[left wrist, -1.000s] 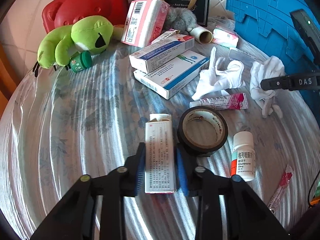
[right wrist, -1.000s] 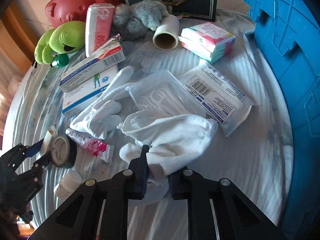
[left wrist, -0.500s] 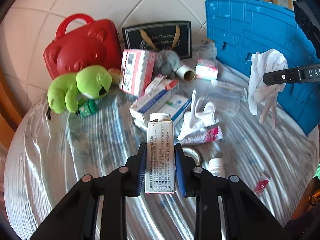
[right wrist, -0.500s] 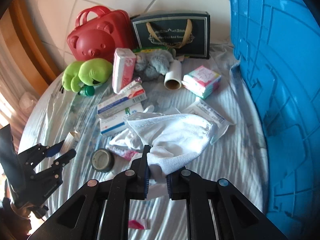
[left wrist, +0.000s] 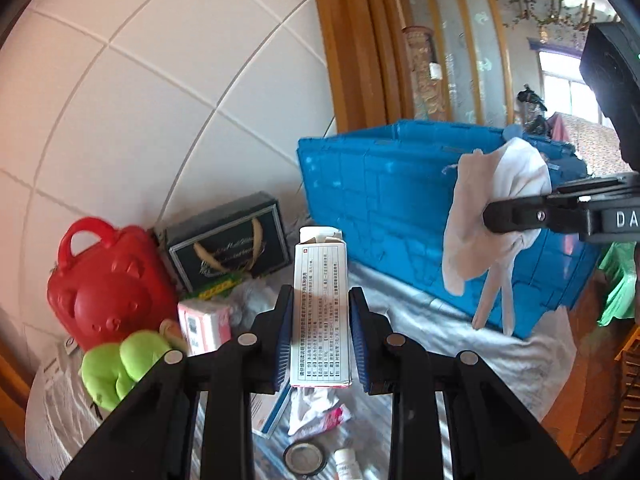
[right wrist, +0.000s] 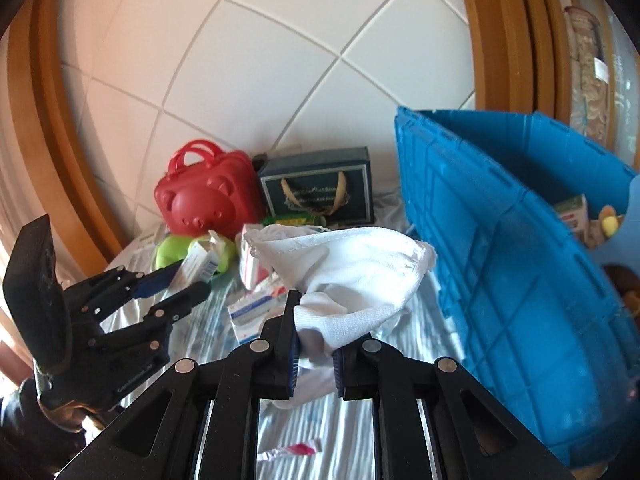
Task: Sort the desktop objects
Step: 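Carry the medicine box with the left tool while the right tool carries the cloth to the crate, then release the medicine box into the crate with the left tool while the right tool drops the cloth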
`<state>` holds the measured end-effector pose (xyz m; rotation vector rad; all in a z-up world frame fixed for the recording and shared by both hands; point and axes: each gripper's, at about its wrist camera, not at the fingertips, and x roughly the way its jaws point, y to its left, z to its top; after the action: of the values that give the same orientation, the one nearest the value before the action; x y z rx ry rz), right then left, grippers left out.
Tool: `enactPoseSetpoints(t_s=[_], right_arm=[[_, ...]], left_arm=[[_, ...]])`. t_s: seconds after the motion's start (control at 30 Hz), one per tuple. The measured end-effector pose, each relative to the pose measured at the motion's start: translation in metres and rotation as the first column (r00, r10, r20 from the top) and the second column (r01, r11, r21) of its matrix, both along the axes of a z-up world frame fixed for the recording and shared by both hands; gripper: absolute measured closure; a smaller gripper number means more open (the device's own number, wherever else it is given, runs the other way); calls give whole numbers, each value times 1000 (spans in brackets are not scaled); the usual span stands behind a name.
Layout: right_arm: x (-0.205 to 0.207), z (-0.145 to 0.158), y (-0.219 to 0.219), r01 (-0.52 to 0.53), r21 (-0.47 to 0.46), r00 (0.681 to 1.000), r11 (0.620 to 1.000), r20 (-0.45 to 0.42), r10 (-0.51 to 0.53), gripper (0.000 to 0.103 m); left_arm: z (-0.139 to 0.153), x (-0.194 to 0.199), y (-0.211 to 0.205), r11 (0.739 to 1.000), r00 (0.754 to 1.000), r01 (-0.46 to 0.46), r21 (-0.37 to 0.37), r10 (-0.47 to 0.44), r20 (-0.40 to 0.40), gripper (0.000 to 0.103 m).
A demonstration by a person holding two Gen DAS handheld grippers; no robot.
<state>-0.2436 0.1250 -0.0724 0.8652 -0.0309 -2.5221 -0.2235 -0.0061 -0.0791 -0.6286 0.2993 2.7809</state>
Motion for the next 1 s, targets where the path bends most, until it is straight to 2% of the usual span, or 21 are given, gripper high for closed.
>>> enactPoseSetpoints(t_s=[0.13, 0.2, 0.37, 0.47, 0.63, 0.77, 0.8, 0.83, 0.87, 0.9, 0.93, 1.0], right_arm=[[11, 27, 34, 64, -39, 997, 997, -49, -66, 90], [15, 40, 57, 100, -61, 992, 993, -76, -105, 90], [13, 62, 120, 191, -74, 973, 979, -120, -199, 89], [3, 71, 164, 239, -86, 960, 967, -127, -249, 89], [-25, 81, 217, 284, -102, 947, 953, -125, -295, 87], [-49, 82, 250, 290, -131, 946, 948, -108, -305, 80], [-50, 82, 256, 295, -134, 944, 946, -114, -310, 79], [-52, 83, 261, 306, -129, 939, 943, -124, -321, 77], [-53, 85, 266, 314, -125, 935, 941, -129, -330, 60], [-54, 85, 271, 318, -129, 934, 939, -127, -334, 31], [-53, 86, 275, 311, -143, 935, 940, -131, -329, 21], [-51, 88, 281, 297, -152, 936, 943, -150, -319, 18]], left_arm=[[40, -9, 40, 995, 994, 93, 35, -91, -68, 77], [54, -14, 66, 990, 985, 141, 29, -138, -100, 77], [81, -36, 136, 966, 960, 250, 57, -240, -147, 77], [91, -55, 175, 957, 950, 283, 68, -270, -156, 77], [106, -86, 224, 955, 948, 291, 66, -278, -154, 76], [124, -109, 249, 970, 961, 239, 46, -230, -153, 74], [127, -113, 253, 976, 966, 214, 43, -205, -157, 72], [130, -117, 256, 982, 970, 186, 37, -178, -164, 59], [133, -122, 259, 986, 974, 163, 27, -156, -164, 39], [134, -124, 263, 989, 976, 145, 21, -140, -164, 30], [136, -125, 263, 991, 976, 134, 23, -127, -175, 23], [138, -124, 262, 989, 973, 141, 44, -130, -188, 23]])
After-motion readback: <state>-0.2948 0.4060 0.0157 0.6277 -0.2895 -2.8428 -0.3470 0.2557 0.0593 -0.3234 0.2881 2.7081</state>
